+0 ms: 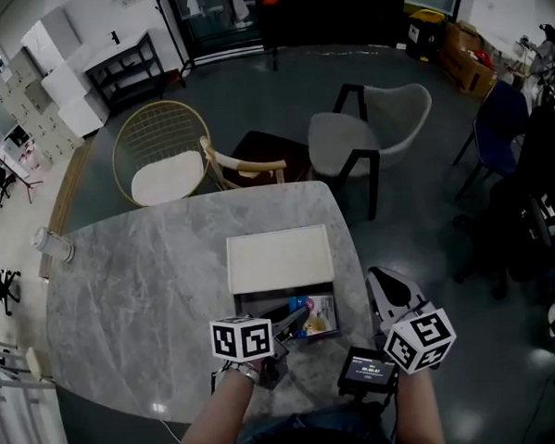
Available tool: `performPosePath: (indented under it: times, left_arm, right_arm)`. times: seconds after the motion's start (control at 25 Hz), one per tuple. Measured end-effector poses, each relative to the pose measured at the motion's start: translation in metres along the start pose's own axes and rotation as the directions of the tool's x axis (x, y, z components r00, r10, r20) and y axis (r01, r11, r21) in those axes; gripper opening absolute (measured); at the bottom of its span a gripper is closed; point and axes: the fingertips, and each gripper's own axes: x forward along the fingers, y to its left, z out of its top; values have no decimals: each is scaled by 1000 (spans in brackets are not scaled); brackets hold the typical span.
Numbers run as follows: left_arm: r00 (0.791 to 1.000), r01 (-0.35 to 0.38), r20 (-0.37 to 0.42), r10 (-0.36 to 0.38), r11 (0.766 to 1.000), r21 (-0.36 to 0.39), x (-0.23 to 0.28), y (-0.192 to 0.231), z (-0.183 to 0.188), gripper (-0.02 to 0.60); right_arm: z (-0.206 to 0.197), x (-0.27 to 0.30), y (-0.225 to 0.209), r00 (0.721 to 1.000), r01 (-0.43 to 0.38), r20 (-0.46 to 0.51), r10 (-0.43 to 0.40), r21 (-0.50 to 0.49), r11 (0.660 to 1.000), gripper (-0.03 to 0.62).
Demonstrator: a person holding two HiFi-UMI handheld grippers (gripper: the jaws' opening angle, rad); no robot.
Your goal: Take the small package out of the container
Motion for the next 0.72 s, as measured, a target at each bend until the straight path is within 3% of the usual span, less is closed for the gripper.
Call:
performPosePath:
  times: [0.2,0.28,0.52,0.72]
  left_arm:
    - [978,-77,-204,51,989,-123,8,14,-17,126]
    - [966,-96,-252,52,982,-164,7,18,-19,112]
    - [969,-101,-239,62,983,-155,0,14,-17,95]
    - [983,-97,-171,69,982,-161,-21,10,-9,94]
  right_arm:
    - [-2,2,-2,1000,-13,-11,13,-7,1000,25]
    - [-5,1,-1,999,-21,-32,21,-10,1000,25]
    - [-12,-1,0,996,-64,-58,62,-20,998,25]
    - [-18,-1,2,990,-105,-94,102,-24,994,25]
